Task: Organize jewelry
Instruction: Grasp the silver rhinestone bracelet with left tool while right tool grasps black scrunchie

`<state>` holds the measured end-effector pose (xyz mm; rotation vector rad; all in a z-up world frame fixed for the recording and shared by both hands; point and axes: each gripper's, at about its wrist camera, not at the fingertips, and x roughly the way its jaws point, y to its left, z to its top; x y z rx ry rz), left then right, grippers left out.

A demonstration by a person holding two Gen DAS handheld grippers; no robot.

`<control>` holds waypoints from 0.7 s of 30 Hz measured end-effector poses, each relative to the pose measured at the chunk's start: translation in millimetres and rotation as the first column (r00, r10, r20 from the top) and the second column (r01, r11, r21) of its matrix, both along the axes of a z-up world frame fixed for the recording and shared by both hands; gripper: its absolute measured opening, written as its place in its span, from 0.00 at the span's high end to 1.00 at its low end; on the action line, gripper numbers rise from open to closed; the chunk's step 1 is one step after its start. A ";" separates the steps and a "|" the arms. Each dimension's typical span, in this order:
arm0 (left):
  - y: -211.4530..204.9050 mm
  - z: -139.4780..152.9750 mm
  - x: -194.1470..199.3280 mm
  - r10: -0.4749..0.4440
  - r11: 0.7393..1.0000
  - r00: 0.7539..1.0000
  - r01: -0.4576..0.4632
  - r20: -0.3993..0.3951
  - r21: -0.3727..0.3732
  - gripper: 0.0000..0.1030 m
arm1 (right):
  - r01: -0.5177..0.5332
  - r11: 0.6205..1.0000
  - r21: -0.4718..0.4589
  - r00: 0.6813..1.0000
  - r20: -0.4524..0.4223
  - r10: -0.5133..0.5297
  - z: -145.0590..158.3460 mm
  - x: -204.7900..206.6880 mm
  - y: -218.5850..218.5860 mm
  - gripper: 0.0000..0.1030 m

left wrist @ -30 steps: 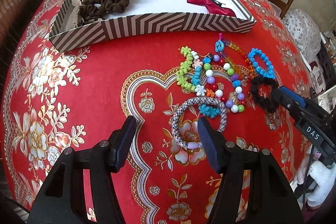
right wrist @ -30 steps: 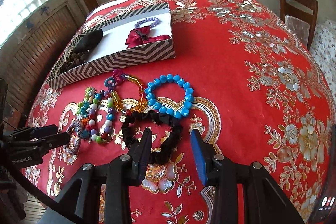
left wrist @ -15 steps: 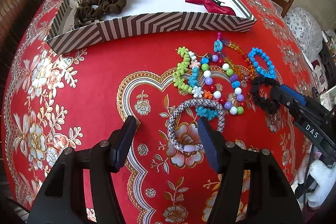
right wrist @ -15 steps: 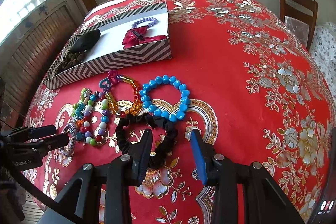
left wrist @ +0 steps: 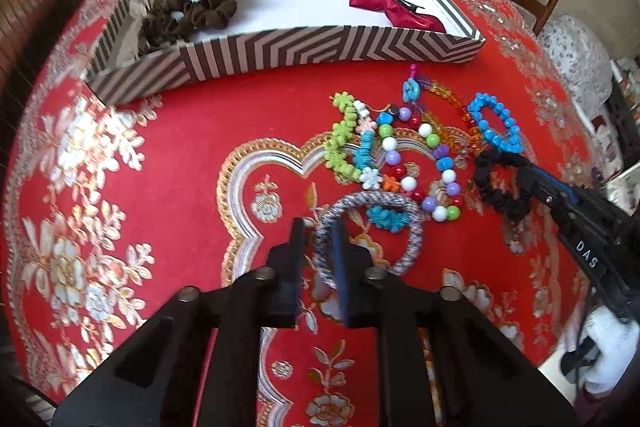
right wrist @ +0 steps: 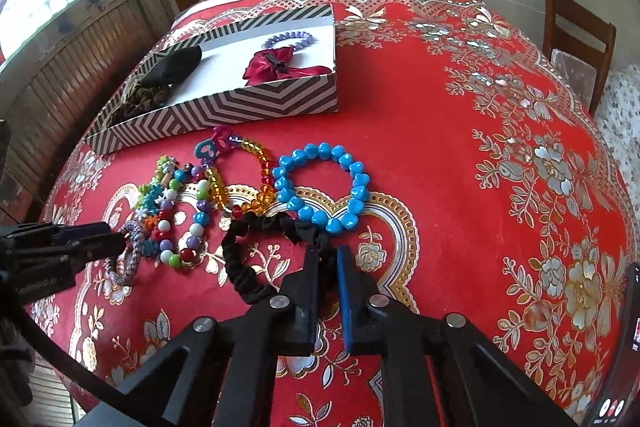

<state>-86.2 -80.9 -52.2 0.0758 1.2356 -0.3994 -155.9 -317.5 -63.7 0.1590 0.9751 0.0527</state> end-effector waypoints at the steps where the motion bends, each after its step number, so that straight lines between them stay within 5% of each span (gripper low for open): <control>1: 1.8 0.7 -0.2 0.003 1.000 1.000 -0.003 -0.004 -0.015 0.91 | -0.004 1.000 0.002 1.000 0.007 0.004 1.9 -1.3 0.1 0.94; 15: 16.8 25.1 -4.4 0.004 0.998 1.000 -0.003 0.020 -0.070 0.91 | -0.022 0.999 0.046 0.995 0.098 0.018 51.4 -17.1 -6.4 0.95; 19: 7.9 14.9 -2.2 -0.021 0.999 1.000 0.021 -0.015 -0.046 0.68 | -0.018 0.998 0.062 0.995 0.103 0.011 54.7 -19.1 -9.1 0.95; 21: 0.3 9.7 -1.2 -0.043 0.999 0.999 0.042 -0.014 -0.024 0.67 | -0.019 0.997 0.073 0.995 0.099 0.011 53.8 -19.4 -8.6 0.95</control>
